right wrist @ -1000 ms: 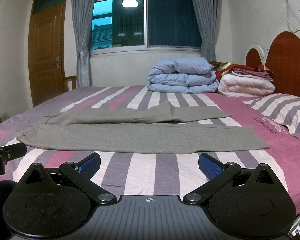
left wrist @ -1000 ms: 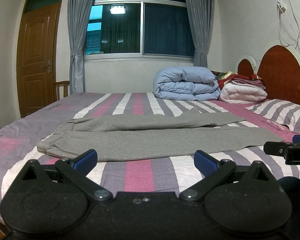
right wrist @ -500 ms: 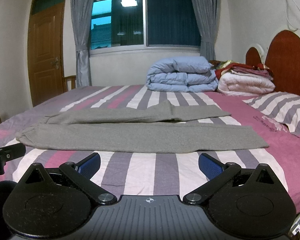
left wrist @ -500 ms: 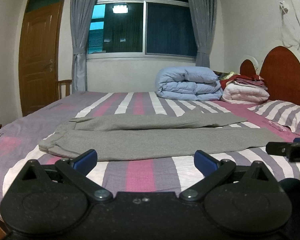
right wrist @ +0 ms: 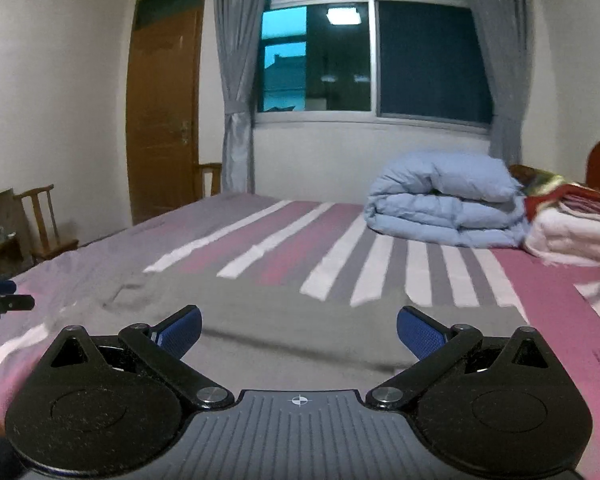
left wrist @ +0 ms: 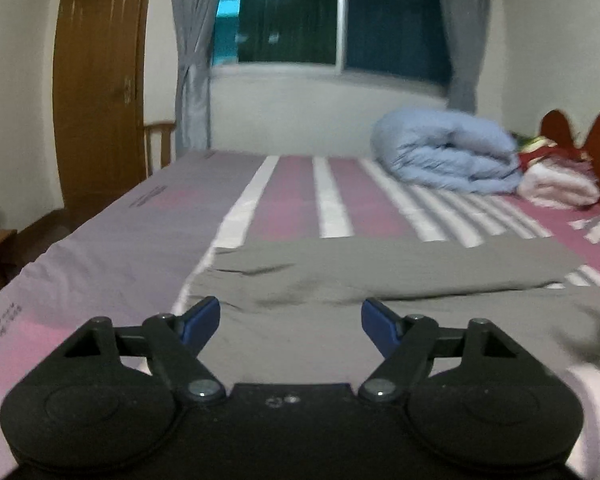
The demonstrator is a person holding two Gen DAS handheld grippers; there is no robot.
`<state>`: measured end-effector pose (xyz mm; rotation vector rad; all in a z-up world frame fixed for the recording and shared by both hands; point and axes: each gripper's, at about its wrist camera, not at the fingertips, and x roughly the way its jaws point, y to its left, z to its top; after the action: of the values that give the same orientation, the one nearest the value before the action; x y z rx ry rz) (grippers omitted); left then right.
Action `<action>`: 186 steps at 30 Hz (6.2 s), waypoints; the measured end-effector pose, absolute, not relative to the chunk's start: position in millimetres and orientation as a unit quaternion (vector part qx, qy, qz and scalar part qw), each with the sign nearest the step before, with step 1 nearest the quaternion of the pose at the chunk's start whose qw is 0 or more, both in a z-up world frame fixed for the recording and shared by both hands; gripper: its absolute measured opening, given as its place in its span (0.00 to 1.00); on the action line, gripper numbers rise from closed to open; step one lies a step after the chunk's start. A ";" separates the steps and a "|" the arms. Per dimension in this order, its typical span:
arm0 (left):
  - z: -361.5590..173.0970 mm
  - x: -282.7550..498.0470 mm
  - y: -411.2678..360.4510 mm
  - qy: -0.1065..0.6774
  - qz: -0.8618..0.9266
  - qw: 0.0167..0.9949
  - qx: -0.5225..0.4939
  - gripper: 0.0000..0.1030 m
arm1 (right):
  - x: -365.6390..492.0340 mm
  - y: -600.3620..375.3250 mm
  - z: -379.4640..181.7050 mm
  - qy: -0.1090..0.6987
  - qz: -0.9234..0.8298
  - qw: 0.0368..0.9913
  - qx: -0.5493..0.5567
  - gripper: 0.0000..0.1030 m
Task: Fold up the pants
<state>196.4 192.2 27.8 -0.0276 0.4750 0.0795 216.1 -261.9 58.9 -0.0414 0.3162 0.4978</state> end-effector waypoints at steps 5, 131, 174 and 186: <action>6.6 302.0 248.7 0.312 0.030 0.950 0.005 0.56 | 315.5 -219.6 41.8 0.207 0.255 0.943 -0.049 0.77; -57.0 218.9 327.3 0.275 -0.055 0.931 -0.232 0.11 | 220.7 -192.0 -78.2 0.287 0.238 0.909 0.188 0.06; -77.5 229.5 140.0 0.343 0.087 0.935 -0.025 0.81 | 314.8 -222.4 -49.7 0.351 0.147 0.914 0.139 0.48; -89.6 223.2 145.2 0.317 0.072 0.945 -0.041 0.85 | 280.6 -261.6 -69.5 0.358 0.114 0.923 0.081 0.05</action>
<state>223.2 145.2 -89.6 -0.0828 0.6467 0.1461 280.6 -261.6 -69.5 0.1663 0.7351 0.2337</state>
